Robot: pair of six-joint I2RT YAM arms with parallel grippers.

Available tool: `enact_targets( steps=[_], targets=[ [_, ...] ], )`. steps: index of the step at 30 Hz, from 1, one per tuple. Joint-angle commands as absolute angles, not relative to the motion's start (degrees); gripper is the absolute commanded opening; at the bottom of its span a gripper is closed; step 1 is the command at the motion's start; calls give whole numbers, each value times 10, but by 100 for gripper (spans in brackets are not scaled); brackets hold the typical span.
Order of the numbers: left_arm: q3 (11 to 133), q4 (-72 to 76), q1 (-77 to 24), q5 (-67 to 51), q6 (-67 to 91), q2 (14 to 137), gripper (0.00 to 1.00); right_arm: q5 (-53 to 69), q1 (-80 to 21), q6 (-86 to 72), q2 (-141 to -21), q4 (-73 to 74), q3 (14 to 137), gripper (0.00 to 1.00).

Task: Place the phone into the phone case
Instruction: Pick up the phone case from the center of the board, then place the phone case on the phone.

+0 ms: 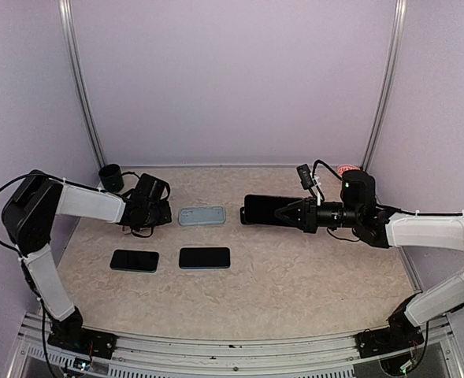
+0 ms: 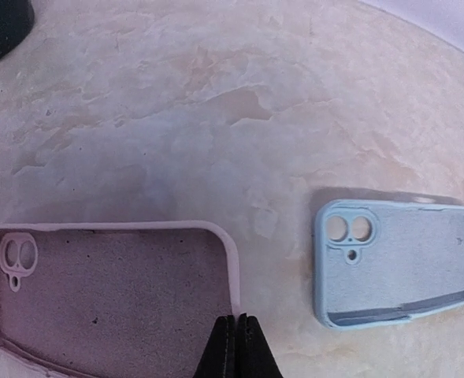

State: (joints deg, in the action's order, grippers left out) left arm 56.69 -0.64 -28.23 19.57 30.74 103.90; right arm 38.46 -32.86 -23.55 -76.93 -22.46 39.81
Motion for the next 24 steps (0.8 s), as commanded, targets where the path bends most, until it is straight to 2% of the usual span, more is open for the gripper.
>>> enact_targets(
  steps=[1, 16, 24],
  targets=[
    [552, -15, -319, 213, 334, 985, 0, 385, -335, -228, -770, -244, 418, 0],
    [512, -45, -488, 215, 424, 904, 0, 374, -336, -228, -756, -256, 395, 0],
    [528, -60, -559, 212, 456, 909, 0, 371, -336, -230, -751, -265, 384, 0]
  ],
)
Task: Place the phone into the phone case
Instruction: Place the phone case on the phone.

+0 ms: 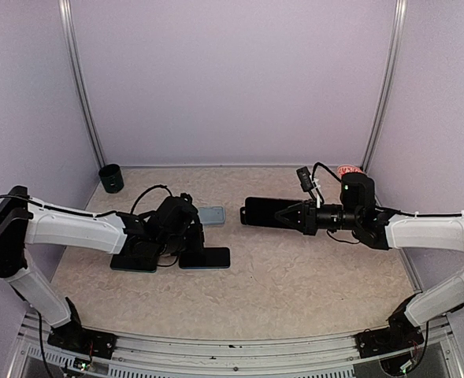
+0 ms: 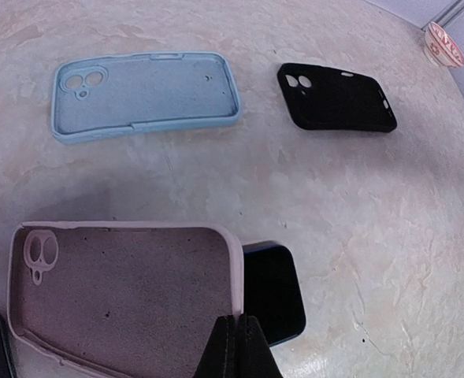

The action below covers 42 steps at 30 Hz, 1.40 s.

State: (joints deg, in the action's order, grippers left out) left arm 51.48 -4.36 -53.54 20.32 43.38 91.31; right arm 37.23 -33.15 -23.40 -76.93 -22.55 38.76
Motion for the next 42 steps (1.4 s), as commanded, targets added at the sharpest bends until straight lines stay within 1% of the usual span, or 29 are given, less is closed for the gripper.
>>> enact_targets(
  steps=[1, 7, 12, 16, 18, 21, 22, 24, 26, 33, 37, 42],
  targets=[
    [532, -61, -565, 212, 459, 914, 0, 371, -337, -230, -749, -265, 384, 0],
    [560, -45, -596, 192, 464, 968, 0, 364, -336, -229, -743, -262, 380, 0],
    [568, -32, -602, 179, 469, 1016, 1, 358, -337, -226, -735, -257, 375, 0],
    [565, -24, -602, 174, 470, 1019, 10, 353, -337, -222, -728, -252, 372, 0],
    [563, -23, -602, 177, 469, 1011, 21, 352, -336, -222, -727, -251, 372, 0],
    [558, -18, -601, 181, 464, 987, 43, 355, -336, -224, -729, -253, 373, 0],
    [555, -15, -601, 180, 462, 980, 49, 356, -337, -226, -731, -254, 374, 0],
    [549, -12, -601, 180, 460, 956, 59, 358, -337, -229, -734, -256, 375, 0],
    [542, -13, -598, 184, 459, 929, 66, 357, -339, -231, -736, -252, 378, 0],
    [477, -19, -541, 175, 454, 832, 72, 334, -359, -225, -746, -216, 391, 0],
    [437, -28, -507, 173, 449, 802, 74, 305, -389, -223, -760, -181, 407, 0],
    [394, -13, -477, 169, 443, 784, 80, 274, -435, -249, -786, -165, 420, 0]
  ],
)
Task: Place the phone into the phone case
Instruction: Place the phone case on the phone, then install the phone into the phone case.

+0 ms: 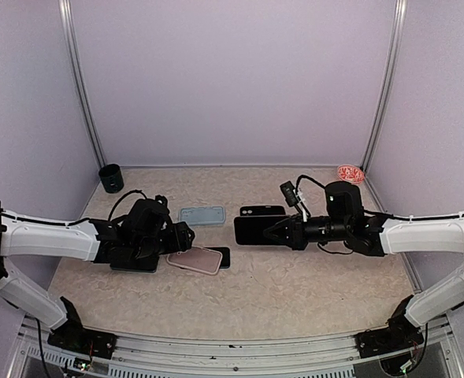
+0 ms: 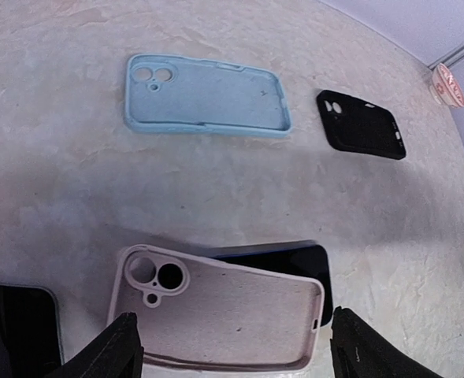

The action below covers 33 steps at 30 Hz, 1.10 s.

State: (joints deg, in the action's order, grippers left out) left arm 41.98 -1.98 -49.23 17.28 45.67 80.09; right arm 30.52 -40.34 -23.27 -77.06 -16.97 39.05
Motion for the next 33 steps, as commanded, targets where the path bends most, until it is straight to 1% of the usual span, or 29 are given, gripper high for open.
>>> enact_targets(
  steps=[1, 7, 11, 13, 17, 23, 33],
  targets=[
    [390, -10, -474, 170, 441, 784, 82, 268, -444, -258, -791, -163, 424, 0],
    [376, 19, -450, 170, 426, 807, 86, 260, -461, -363, -817, -204, 419, 0],
    [368, 49, -433, 156, 410, 820, 91, 258, -469, -406, -837, -232, 426, 0],
    [369, 58, -423, 144, 403, 831, 92, 258, -473, -417, -846, -237, 435, 0],
    [379, 46, -417, 142, 395, 858, 90, 250, -479, -422, -854, -231, 445, 0],
    [380, 47, -410, 125, 383, 888, 84, 239, -479, -412, -853, -214, 456, 0],
    [351, 119, -385, 25, 386, 897, 84, 241, -483, -420, -869, -207, 461, 0]
  ],
)
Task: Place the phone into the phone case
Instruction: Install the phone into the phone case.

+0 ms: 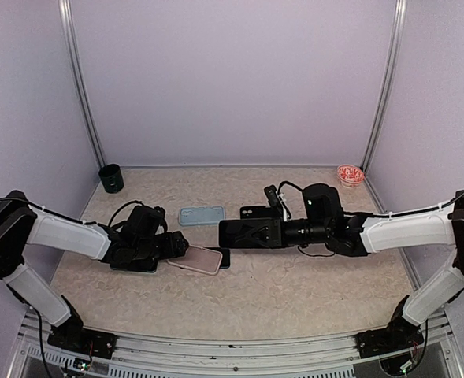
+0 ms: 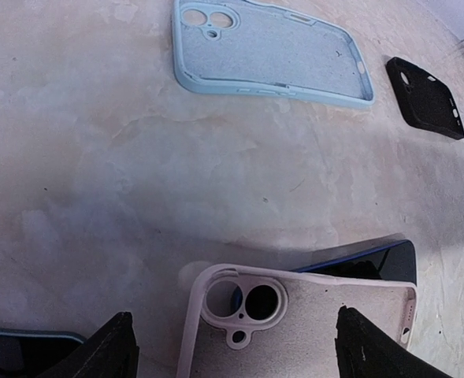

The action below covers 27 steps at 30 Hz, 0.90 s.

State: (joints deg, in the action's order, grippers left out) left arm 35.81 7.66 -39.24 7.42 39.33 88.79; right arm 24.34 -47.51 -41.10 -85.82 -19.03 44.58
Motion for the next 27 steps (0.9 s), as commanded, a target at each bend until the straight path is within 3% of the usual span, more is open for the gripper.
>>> enact_targets(
  steps=[1, 27],
  targets=[
    [349, 125, -383, 15, 387, 900, 84, 241, -484, -424, -871, -208, 460, 0],
    [247, 270, -374, -105, 460, 878, 85, 261, -505, -543, -995, -268, 512, 0]
  ],
)
